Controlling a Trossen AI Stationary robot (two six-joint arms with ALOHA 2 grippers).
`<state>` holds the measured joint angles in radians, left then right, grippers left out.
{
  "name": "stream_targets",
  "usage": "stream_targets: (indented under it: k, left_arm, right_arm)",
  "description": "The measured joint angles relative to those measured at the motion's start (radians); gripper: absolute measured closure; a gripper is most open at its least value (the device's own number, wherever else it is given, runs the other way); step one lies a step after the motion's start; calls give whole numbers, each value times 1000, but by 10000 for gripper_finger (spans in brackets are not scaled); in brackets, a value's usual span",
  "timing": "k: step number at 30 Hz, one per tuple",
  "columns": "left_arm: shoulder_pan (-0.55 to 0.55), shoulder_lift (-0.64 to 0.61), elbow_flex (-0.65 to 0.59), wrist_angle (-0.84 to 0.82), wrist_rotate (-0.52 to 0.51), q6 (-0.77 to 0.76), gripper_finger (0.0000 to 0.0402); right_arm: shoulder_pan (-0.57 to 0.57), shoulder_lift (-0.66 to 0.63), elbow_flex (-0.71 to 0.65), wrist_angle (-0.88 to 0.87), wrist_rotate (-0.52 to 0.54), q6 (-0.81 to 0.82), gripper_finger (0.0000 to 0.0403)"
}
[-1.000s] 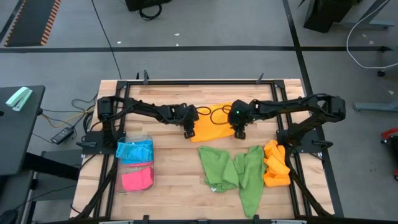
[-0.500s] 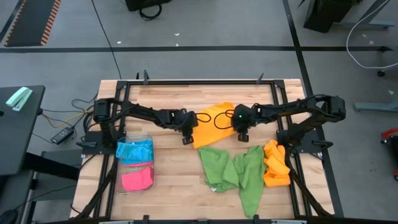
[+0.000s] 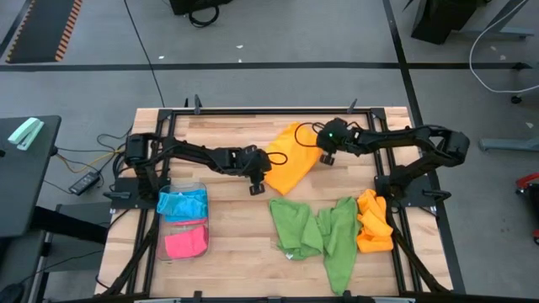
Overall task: Fold microfiber towels
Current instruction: Fold the left yellow microfiber cloth
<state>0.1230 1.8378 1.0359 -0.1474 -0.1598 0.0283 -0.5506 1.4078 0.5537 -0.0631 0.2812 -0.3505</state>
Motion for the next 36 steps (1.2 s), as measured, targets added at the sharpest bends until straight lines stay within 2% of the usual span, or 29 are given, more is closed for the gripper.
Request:
stream_targets:
  k: [7, 11, 18, 22, 28, 36]
  left_arm:
    - [-61, 0, 0, -14, -8, 351, 298]
    - [-98, 0, 0, -15, -69, 487, 279]
    - [-80, 17, 0, -16, -88, 586, 228]
    - [-61, 31, 1, -23, -89, 639, 217]
    - [-25, 69, 5, -30, -18, 718, 234]
    - [-12, 74, 3, -15, -10, 762, 282]
  right_arm:
    - [14, -2, 36, -16, 3, 78, 315]
    - [70, -2, 49, -17, -3, 92, 315]
    - [179, -2, 53, -16, -6, 123, 315]
    - [242, -2, 53, -15, -6, 131, 315]
    - [332, -3, 53, 49, -19, 201, 315]
    - [445, -3, 53, 164, -101, 250, 315]
